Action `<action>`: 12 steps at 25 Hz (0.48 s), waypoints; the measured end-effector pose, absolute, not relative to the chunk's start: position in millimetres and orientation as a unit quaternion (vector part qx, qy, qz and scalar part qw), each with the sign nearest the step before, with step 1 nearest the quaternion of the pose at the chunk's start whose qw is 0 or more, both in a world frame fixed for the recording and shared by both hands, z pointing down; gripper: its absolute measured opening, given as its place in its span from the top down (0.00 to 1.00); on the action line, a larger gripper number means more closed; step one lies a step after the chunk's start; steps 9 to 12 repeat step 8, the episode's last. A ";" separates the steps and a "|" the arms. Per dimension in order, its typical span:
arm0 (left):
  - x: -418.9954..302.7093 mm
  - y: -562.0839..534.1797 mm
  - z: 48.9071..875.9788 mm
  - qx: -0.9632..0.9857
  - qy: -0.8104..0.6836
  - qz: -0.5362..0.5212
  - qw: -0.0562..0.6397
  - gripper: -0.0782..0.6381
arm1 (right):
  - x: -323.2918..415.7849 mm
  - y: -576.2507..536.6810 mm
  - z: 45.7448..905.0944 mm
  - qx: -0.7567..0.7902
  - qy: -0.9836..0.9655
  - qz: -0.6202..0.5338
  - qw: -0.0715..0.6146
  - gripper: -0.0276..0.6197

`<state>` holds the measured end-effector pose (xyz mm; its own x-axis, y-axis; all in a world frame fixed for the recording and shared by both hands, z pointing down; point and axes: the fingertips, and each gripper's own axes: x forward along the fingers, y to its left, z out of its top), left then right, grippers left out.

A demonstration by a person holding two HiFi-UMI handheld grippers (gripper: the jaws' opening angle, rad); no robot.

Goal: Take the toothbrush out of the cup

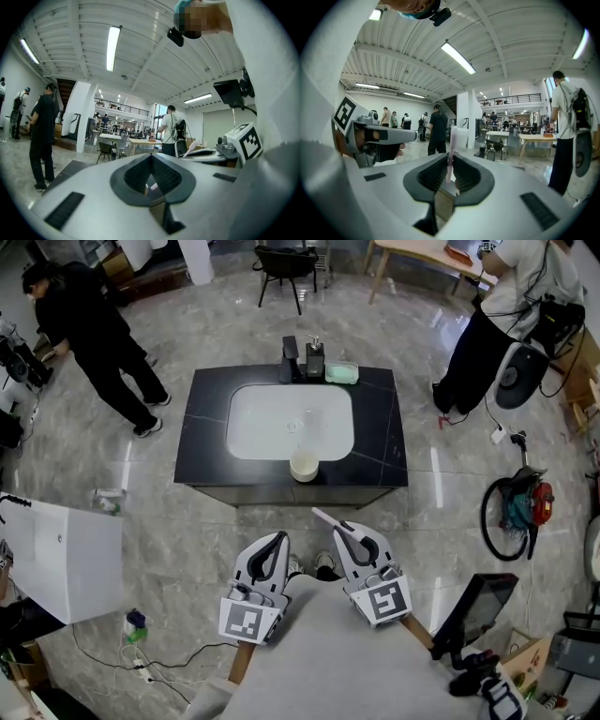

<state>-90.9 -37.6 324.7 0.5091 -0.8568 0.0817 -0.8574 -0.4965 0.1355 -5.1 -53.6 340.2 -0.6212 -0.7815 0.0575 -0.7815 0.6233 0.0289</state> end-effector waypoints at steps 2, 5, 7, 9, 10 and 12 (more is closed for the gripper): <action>-91.7 -37.8 325.0 0.864 -0.496 0.001 0.080 0.88 | -5.3 -53.7 340.7 0.434 -0.901 -0.001 0.033 0.89; -93.5 -37.1 327.8 0.868 -0.493 0.011 0.068 0.89 | -5.8 -53.9 340.8 0.435 -0.900 -0.002 0.033 0.89; -93.1 -38.0 326.7 0.867 -0.493 0.008 0.071 0.89 | -6.2 -54.6 340.5 0.435 -0.900 -0.002 0.032 0.89; -92.8 -38.5 325.9 0.866 -0.494 0.005 0.074 0.88 | -6.4 -55.0 340.3 0.435 -0.900 -0.002 0.032 0.89; -92.8 -38.5 325.9 0.866 -0.494 0.005 0.074 0.88 | -6.4 -55.0 340.3 0.435 -0.900 -0.002 0.032 0.89; -92.8 -38.5 325.9 0.866 -0.494 0.005 0.074 0.88 | -6.4 -55.0 340.3 0.435 -0.900 -0.002 0.032 0.89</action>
